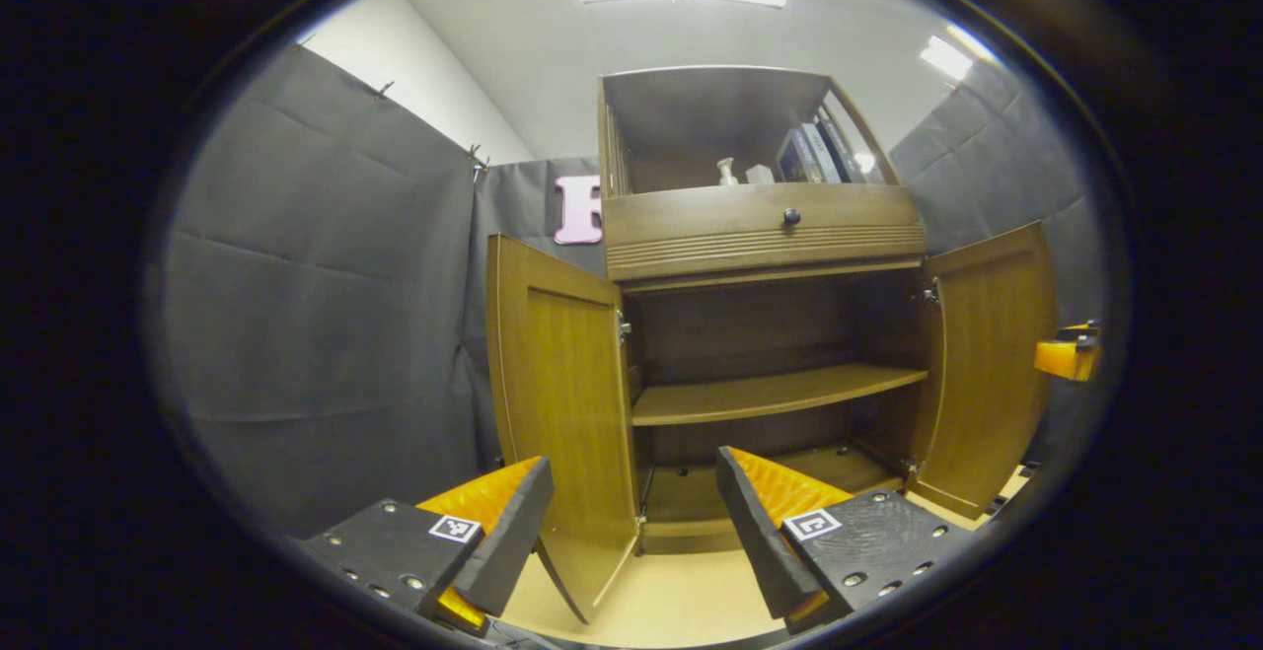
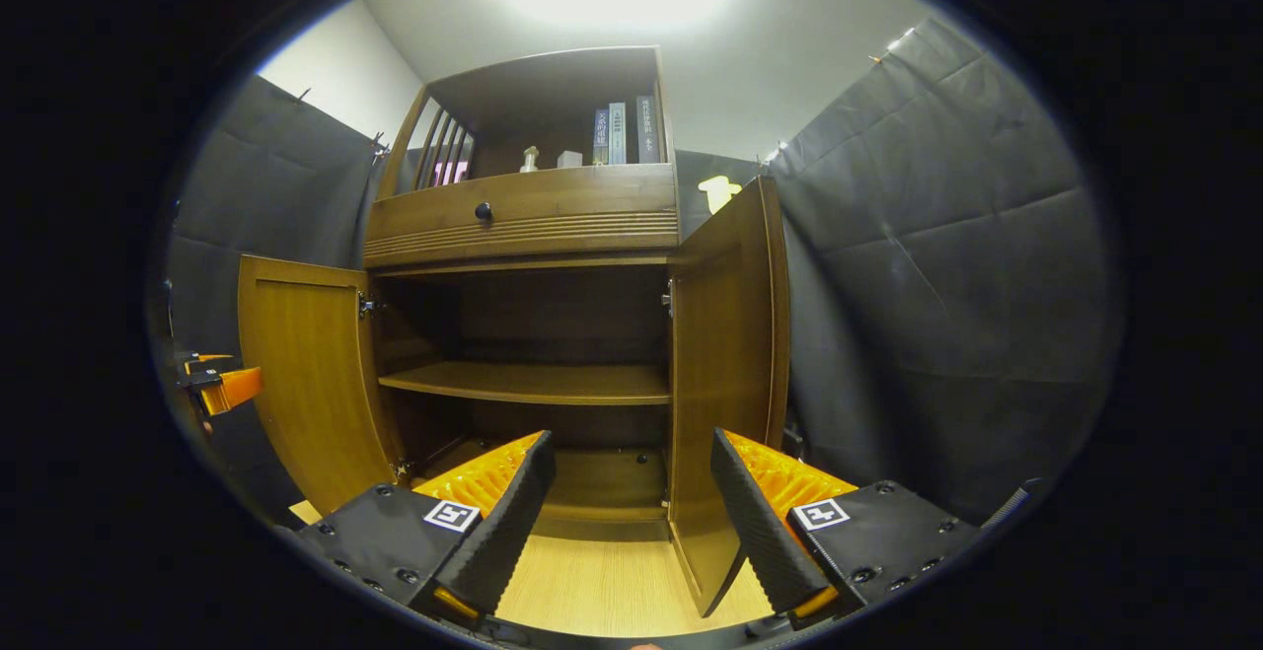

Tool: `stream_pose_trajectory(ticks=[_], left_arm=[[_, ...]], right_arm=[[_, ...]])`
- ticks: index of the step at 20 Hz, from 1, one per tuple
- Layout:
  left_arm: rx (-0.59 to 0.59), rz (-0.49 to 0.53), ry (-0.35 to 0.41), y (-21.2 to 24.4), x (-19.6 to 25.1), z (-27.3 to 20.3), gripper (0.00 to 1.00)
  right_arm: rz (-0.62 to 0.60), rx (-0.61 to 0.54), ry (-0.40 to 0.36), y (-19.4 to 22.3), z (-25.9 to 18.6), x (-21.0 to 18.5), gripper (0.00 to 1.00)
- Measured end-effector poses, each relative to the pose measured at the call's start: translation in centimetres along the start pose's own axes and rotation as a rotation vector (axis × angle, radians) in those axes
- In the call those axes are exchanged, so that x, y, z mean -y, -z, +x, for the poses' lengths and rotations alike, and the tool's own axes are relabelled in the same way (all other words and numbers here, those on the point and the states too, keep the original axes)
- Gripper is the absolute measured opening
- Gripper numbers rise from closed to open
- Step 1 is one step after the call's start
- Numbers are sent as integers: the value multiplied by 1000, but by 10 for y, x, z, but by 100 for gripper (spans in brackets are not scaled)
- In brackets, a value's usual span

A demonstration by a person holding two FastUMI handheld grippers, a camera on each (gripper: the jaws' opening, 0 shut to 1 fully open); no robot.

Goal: Open the right door of the double-door shoe cabinet with the right hand, and open the left door with the left hand.

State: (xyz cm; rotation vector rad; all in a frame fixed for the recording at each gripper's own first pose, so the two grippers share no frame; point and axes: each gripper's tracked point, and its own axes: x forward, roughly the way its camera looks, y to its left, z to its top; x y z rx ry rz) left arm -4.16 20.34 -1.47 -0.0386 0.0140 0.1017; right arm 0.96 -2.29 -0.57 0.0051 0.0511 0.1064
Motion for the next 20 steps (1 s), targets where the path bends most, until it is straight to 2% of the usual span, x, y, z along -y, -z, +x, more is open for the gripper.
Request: stream_pose_trajectory(ticks=[2, 3, 5, 9, 10, 15, 17, 18, 20], left_arm=[[0, -1, 1, -1, -1, -1, 96], [0, 0, 1, 0, -1, -1, 96], [4, 6, 3, -2, 0, -2, 96], [6, 8, 8, -2, 0, -1, 96], [5, 6, 9, -2, 0, -1, 96], [8, 10, 12, -4, 0, 0, 96], [8, 12, 15, -4, 0, 0, 96], [8, 12, 15, -4, 0, 0, 96], [6, 12, 15, -4, -1, 1, 96]], right_arm=[[-1, 3, -1, -1, 0, 0, 99], [-1, 5, -3, -2, 0, -1, 96], [-7, 7, -2, -3, 0, -1, 99], [-8, 6, -8, -5, 0, -3, 99], [-8, 7, -9, -5, 1, -3, 96], [-7, 7, -9, -6, 3, -5, 99], [-5, 8, -9, -7, 3, -6, 96], [-5, 9, -9, -7, 3, -6, 99], [-8, 11, -7, -8, 4, -7, 100]])
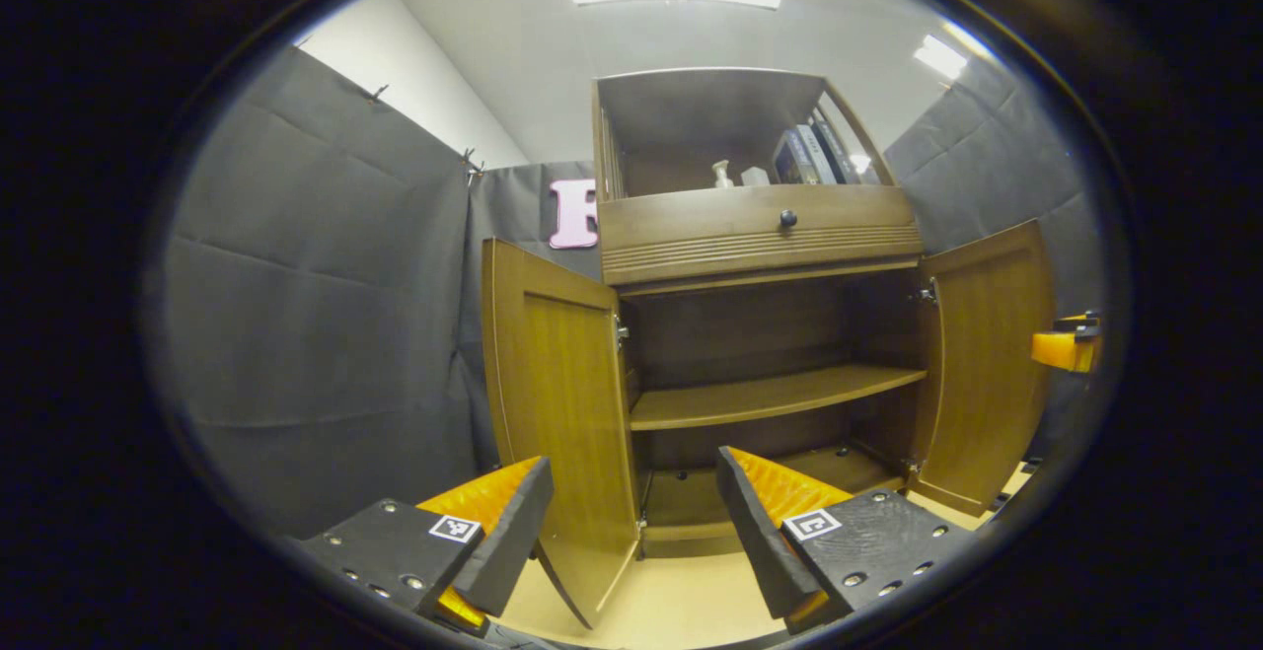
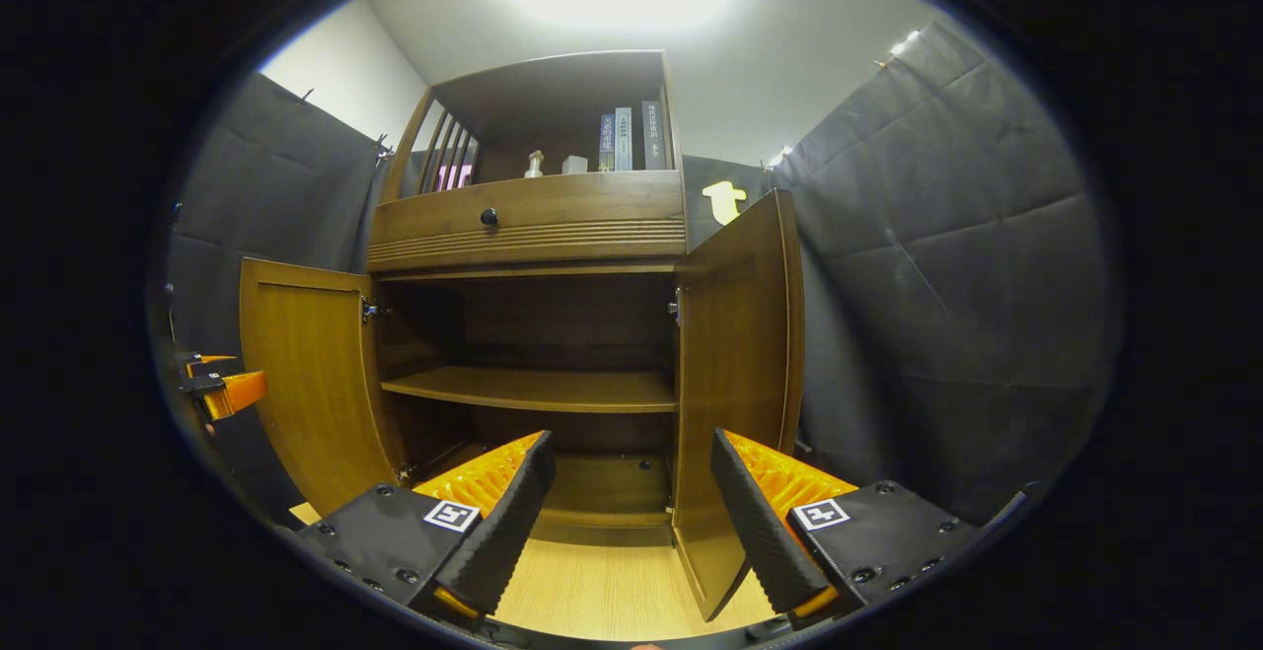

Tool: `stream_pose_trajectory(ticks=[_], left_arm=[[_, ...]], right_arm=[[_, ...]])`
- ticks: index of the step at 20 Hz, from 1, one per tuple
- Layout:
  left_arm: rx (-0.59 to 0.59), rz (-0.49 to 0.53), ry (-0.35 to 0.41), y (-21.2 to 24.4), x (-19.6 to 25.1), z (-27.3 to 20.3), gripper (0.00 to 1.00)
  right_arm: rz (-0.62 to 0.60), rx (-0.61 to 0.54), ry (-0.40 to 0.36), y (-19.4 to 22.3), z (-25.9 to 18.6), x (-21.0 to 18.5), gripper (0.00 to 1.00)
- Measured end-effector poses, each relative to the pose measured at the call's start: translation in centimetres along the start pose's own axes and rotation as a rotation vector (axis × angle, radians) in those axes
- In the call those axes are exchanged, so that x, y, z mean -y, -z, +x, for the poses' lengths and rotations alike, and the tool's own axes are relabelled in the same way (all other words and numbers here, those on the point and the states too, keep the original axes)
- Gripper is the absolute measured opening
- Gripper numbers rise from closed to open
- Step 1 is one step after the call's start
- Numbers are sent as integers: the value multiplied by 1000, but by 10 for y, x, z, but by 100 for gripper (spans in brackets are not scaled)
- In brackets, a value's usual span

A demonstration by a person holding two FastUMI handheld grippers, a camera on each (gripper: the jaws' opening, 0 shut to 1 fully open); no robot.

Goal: Open the right door of the double-door shoe cabinet with the right hand, and open the left door with the left hand.

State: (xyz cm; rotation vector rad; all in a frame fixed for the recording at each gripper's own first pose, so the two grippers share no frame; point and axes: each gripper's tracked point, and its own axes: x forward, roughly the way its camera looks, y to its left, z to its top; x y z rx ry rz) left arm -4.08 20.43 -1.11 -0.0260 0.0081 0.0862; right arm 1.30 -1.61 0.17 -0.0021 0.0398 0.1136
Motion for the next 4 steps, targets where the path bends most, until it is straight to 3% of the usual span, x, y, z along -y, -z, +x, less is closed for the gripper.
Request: stream_pose_trajectory(ticks=[4], left_arm=[[-5, -3, -2, 1, -1, 1, 96]], right_arm=[[2, -2, 1, 2, 2, -1, 99]])
